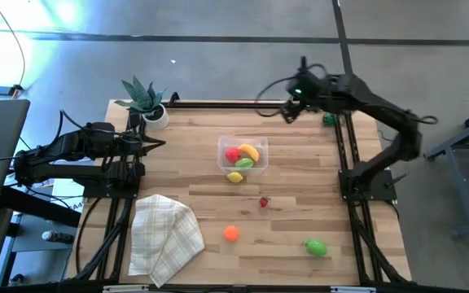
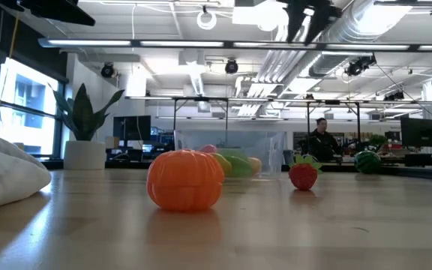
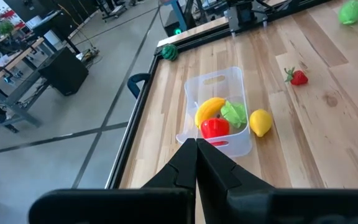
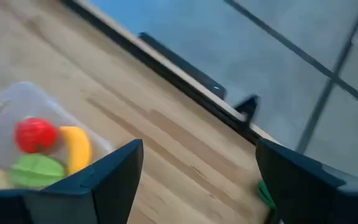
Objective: Pick and placing Produce into tupperware
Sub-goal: Put the watermelon into the transparent bin
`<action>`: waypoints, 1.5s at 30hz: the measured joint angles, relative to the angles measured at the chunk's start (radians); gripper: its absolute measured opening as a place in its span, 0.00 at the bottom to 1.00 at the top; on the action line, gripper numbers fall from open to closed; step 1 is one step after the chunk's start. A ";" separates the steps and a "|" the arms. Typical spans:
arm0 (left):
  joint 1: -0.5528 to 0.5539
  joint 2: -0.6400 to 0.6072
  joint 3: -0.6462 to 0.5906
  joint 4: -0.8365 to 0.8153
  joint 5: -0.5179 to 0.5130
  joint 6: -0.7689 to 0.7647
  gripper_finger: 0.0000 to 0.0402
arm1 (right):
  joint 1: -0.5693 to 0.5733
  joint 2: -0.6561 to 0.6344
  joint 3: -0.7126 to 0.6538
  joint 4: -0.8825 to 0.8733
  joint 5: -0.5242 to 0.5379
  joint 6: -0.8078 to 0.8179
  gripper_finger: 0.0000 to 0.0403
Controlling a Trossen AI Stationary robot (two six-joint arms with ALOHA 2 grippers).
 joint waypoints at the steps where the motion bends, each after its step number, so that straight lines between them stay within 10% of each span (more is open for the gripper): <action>1: 0.000 0.000 0.000 0.000 0.000 0.000 0.00 | -0.006 -0.039 -0.042 0.004 0.008 0.013 0.75; 19: 0.000 0.000 0.000 0.000 0.000 0.000 0.00 | -0.057 -0.305 -0.600 0.150 -0.107 0.086 0.75; 45: 0.000 0.000 0.000 0.000 0.000 0.000 0.00 | -0.084 -0.306 -0.641 0.313 -0.096 0.233 0.75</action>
